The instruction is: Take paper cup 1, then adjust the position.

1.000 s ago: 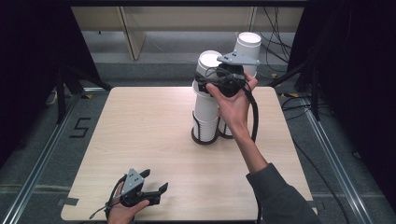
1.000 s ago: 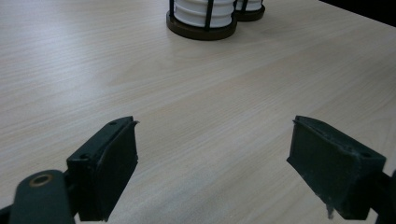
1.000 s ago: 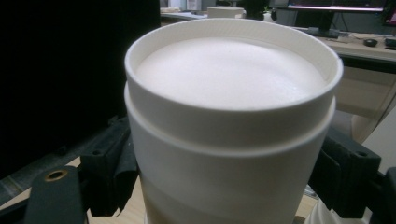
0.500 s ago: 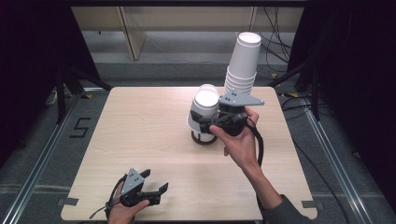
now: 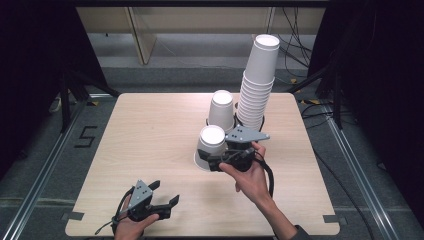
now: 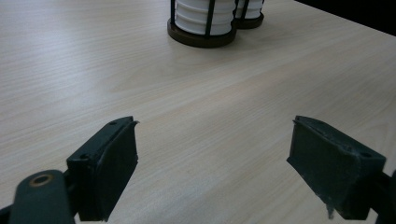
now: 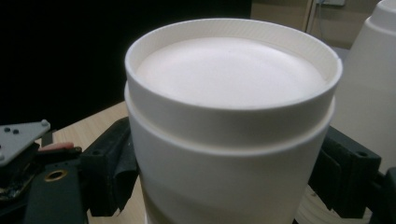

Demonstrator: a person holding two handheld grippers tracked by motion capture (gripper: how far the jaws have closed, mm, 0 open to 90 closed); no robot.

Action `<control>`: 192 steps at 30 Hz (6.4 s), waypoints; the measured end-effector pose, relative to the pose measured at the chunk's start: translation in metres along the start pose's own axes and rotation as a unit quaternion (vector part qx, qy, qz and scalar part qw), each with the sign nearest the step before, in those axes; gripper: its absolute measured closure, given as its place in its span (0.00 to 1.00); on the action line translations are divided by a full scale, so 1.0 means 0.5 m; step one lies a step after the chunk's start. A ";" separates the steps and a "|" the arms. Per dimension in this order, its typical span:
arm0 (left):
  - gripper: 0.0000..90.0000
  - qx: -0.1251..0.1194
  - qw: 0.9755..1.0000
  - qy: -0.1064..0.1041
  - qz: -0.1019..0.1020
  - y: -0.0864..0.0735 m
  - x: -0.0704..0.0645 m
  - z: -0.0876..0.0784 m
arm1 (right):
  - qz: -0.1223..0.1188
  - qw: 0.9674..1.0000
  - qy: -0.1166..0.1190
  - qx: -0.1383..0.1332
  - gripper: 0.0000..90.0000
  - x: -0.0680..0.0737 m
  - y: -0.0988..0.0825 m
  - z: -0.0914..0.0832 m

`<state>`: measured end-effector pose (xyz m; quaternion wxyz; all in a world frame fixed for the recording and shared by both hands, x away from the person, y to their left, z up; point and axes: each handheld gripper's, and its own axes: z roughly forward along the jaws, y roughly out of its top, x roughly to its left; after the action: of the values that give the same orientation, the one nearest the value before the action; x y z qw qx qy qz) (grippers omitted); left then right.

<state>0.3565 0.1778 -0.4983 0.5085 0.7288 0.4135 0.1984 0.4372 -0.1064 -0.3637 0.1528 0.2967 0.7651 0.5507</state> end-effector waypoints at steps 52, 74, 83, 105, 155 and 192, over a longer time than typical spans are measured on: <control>0.16 -0.062 0.994 -0.087 -0.038 0.014 -0.017 -0.011 | 0.019 0.997 0.061 0.053 0.22 0.024 -0.105 0.036; 0.16 -0.072 0.994 -0.086 -0.002 0.022 -0.048 0.021 | -0.004 0.995 0.084 0.048 0.22 0.060 -0.107 0.068; 0.14 -0.081 0.992 -0.095 0.002 0.022 -0.054 0.036 | -0.009 0.995 0.090 0.045 0.22 0.075 -0.104 0.074; 0.03 -0.082 0.994 -0.068 0.032 0.023 -0.069 0.045 | 0.024 0.990 0.136 0.035 0.22 0.099 -0.105 0.077; 0.06 -0.107 0.984 -0.083 0.120 0.034 -0.066 0.020 | 0.102 0.968 0.221 0.062 0.28 0.021 -0.078 0.017; 0.12 0.081 0.946 -0.092 0.302 0.036 -0.083 0.013 | -0.239 0.917 0.162 0.275 0.21 0.109 -0.072 0.016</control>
<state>0.3442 0.1382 -0.4793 0.3997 0.8732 0.1406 0.2408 0.3890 -0.0743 -0.3949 0.0664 0.0422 0.9486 0.3064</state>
